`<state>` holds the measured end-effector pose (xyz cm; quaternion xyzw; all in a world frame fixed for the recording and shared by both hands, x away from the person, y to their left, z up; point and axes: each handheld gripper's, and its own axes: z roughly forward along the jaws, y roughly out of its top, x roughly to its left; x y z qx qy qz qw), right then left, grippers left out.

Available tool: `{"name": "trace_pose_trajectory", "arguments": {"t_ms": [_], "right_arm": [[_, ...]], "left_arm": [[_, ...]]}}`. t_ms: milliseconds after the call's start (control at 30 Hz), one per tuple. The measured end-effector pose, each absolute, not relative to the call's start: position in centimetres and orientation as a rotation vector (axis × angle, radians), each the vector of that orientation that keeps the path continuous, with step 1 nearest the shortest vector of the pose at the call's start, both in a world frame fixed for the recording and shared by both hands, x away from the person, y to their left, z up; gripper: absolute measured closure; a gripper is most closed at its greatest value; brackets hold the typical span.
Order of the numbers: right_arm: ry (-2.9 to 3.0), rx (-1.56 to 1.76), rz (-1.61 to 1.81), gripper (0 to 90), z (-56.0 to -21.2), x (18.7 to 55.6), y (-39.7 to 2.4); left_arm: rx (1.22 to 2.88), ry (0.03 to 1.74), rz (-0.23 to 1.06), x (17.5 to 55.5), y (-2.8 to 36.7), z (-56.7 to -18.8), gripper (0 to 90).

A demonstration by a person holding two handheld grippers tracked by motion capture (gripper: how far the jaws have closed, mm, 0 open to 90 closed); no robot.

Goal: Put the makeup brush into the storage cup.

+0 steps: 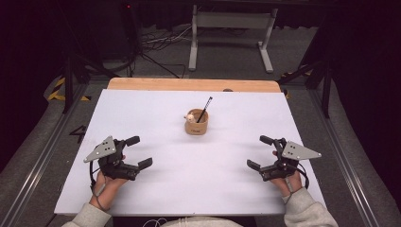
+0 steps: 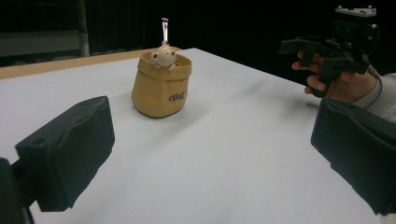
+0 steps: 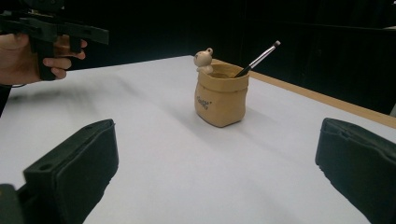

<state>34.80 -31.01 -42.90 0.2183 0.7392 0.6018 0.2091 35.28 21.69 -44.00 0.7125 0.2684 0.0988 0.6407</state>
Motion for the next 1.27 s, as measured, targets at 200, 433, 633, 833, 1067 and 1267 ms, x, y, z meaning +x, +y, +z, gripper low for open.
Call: {"name": "trace_pose_trajectory", "arguments": {"t_ms": [200,433,633,833,1067,1267], "right_arm": [[2.067,0.601,1.667,0.0,-43.3,34.8,-30.9],[2.069,0.604,1.67,0.0,-43.8,34.7,-31.0],[2.083,0.616,1.655,0.0,-44.1,34.8,-30.9],[2.091,0.624,1.644,0.0,-44.2,34.7,-30.7],[2.096,0.632,1.653,0.0,-44.2,34.7,-30.7],[2.096,0.634,1.66,0.4,-44.0,34.6,-30.6]], "left_arm": [[1.633,0.633,0.232,35.3,21.9,-45.0,0.6],[1.67,0.628,0.242,35.2,21.8,-45.7,0.7],[1.715,0.609,0.253,35.1,21.2,-46.2,0.7],[1.694,0.604,0.246,35.0,21.2,-46.3,0.4],[1.661,0.62,0.233,35.0,21.4,-46.2,0.4],[1.658,0.619,0.225,35.0,21.4,-46.2,0.4]]}}
